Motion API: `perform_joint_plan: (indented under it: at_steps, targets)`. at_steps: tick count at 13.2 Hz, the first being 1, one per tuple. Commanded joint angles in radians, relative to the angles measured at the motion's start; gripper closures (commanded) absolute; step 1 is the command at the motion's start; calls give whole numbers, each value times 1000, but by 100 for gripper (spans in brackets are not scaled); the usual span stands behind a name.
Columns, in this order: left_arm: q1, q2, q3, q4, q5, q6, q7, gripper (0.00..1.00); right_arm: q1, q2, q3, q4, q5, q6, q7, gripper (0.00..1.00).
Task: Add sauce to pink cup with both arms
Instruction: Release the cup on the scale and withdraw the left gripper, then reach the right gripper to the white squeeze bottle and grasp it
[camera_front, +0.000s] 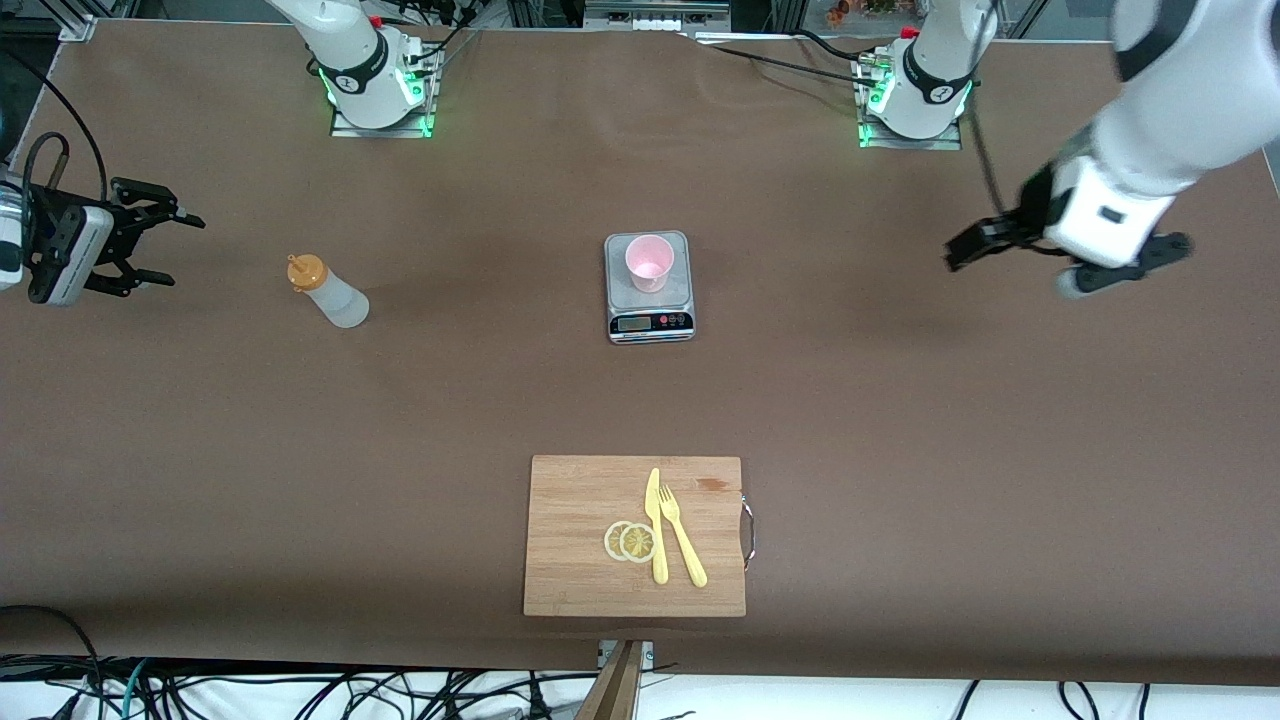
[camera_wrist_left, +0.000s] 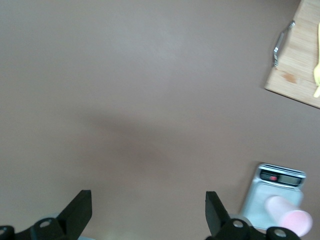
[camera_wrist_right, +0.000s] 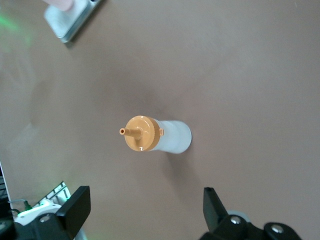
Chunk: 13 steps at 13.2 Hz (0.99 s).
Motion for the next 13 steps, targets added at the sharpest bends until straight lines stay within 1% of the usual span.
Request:
perform_joint_plan:
  at_steps: [1,3,5,6,8,9,11,13]
  targets:
    - [31,-12,74,25,39,-42,222,0,1,32,-48,-23,97,1,-229,0]
    - [54,-22,71,35,114,-42,299,0,-18,81,-75,-40,160,-17,-397,0]
    - [57,-31,69,35,131,-49,304,0,-47,138,-75,-44,217,-47,-556,0]
    - [62,-32,68,32,131,-51,304,0,-61,188,-75,-44,258,-51,-663,0]
    - [63,-37,64,27,131,-53,302,0,-87,314,-75,-43,376,-73,-861,0]
    - [63,-37,63,25,131,-53,302,0,-90,362,-75,-41,431,-90,-947,0]
    - [63,-35,61,24,131,-53,299,0,-91,425,-75,-40,502,-146,-1053,0]
    - [63,-37,54,24,131,-53,296,0,-91,469,-74,-40,538,-209,-1130,0]
